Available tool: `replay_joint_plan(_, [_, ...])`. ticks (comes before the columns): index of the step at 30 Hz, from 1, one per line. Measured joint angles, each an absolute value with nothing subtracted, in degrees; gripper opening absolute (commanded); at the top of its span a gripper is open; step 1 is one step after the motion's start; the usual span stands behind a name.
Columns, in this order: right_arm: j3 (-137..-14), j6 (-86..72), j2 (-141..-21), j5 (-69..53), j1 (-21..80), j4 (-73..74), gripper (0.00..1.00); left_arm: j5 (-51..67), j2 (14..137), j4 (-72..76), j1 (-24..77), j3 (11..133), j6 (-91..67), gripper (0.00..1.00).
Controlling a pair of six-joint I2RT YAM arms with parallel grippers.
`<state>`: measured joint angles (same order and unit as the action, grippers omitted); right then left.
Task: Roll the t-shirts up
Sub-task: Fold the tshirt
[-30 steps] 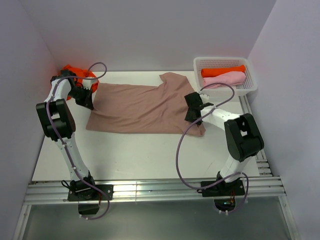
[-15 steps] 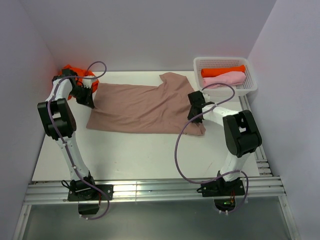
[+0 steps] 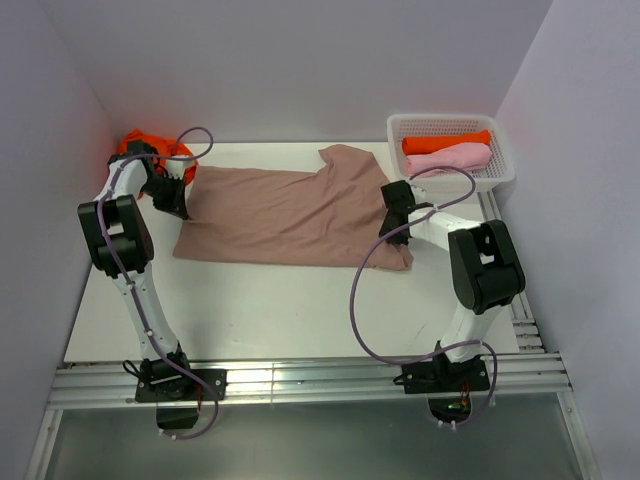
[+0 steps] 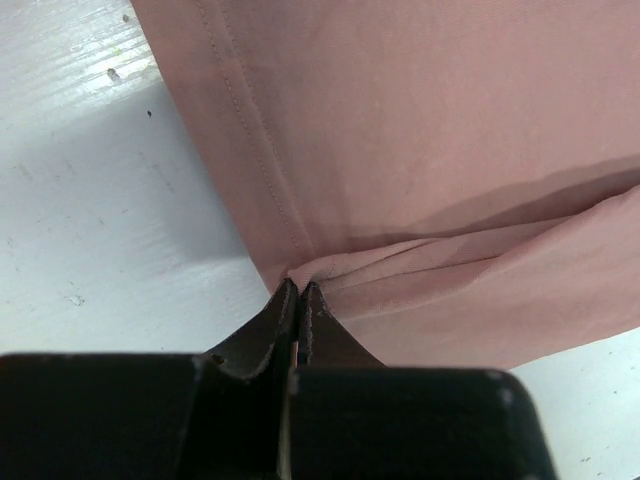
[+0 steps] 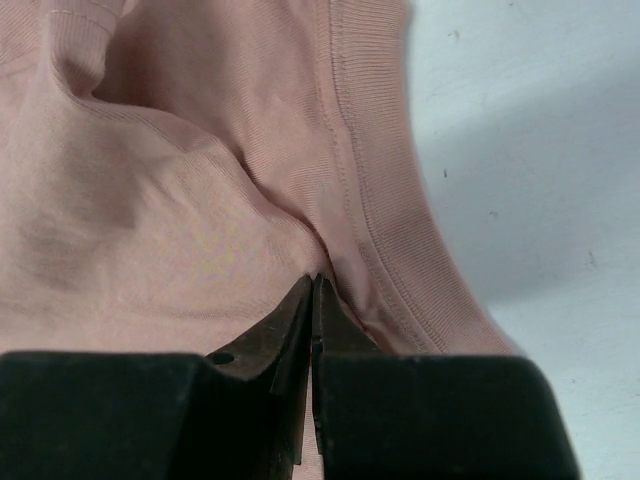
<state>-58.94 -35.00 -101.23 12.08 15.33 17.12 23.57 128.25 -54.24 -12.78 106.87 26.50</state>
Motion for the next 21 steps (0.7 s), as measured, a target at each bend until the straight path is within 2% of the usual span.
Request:
replay_joint_plan(4, [-58.94,-35.16,-101.23,12.49,14.87,17.10,0.07,23.03,128.25,-54.02,-12.71,106.87,26.17,0.00])
replay_joint_plan(8, [-58.94,-35.51,-101.23,12.84,14.66,17.12,0.16,22.74,128.25,-53.74,-12.64,106.87,26.00,0.01])
replay_joint_plan(10, [-58.96,-35.57,-101.23,13.15,14.48,17.17,0.23,22.61,128.25,-53.67,-12.60,106.85,26.00,0.10])
replay_joint_plan(11, [-58.96,-35.55,-101.23,13.34,14.37,17.21,0.30,22.61,128.25,-53.58,-12.60,106.85,26.02,0.20])
replay_joint_plan(13, [-58.96,-35.57,-101.16,13.74,14.20,17.28,0.39,22.61,128.25,-53.32,-12.60,106.85,25.93,0.34])
replay_joint_plan(14, [-58.94,-35.73,-101.08,13.96,14.17,17.41,0.41,22.59,128.25,-53.12,-12.62,106.85,26.04,0.39])
replay_joint_plan(15, [-58.94,-35.73,-100.95,14.06,14.11,17.61,0.43,22.61,128.25,-52.99,-12.62,106.85,25.93,0.49])
replay_joint_plan(18, [-58.94,-35.79,-99.61,14.22,14.09,18.65,0.48,22.68,128.20,-52.90,-12.62,106.85,25.87,0.62])
replay_joint_plan(21, [-58.96,-36.16,-96.75,14.48,14.09,20.03,0.54,23.24,127.37,-52.99,-13.06,106.85,25.71,0.67])
